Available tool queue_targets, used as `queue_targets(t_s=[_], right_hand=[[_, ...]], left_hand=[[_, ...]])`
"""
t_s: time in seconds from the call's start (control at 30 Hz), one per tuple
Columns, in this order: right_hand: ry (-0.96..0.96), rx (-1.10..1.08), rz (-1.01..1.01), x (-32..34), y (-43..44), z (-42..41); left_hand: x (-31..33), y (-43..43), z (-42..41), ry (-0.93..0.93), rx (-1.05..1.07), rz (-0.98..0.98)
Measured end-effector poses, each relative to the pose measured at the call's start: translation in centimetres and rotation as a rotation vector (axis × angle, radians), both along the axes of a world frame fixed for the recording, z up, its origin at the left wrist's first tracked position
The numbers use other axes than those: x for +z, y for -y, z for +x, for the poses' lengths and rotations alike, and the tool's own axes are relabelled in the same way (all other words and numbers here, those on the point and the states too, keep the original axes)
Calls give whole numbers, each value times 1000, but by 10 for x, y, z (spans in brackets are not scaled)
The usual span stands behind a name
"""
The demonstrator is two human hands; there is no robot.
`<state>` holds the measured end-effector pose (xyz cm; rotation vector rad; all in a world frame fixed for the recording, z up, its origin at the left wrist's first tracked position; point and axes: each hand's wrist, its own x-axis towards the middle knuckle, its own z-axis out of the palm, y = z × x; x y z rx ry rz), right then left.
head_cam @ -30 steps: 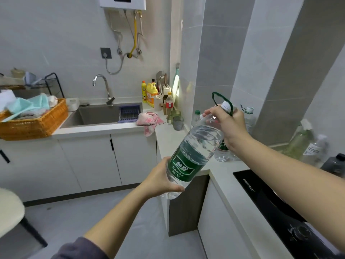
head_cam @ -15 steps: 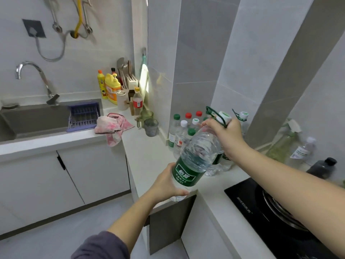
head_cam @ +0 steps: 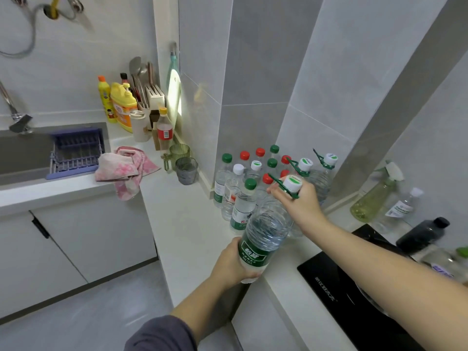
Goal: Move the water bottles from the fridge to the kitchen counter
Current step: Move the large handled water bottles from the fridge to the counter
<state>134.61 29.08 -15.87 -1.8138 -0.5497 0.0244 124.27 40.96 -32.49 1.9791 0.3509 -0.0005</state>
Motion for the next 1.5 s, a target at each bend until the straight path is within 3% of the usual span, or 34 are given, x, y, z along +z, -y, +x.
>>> queue_targets(t_s=[0.57,0.97,1.27,1.4,1.5], right_hand=[[23,121,-29,-28,-13,23],[91,-43,40,-44,-28,45],[111,-29,75,-51,-38,62],[90,-24,115,-55,-35,55],[99,-48,34,-72,-20,42]], left_hand=[[-14,17,33,-46,181,5],[-32,20,61,-42,257,57],[-40,18,75,12,313,-13],[-45,15,70,8,210,-59],[-45,-12,70,-23,135,-31]])
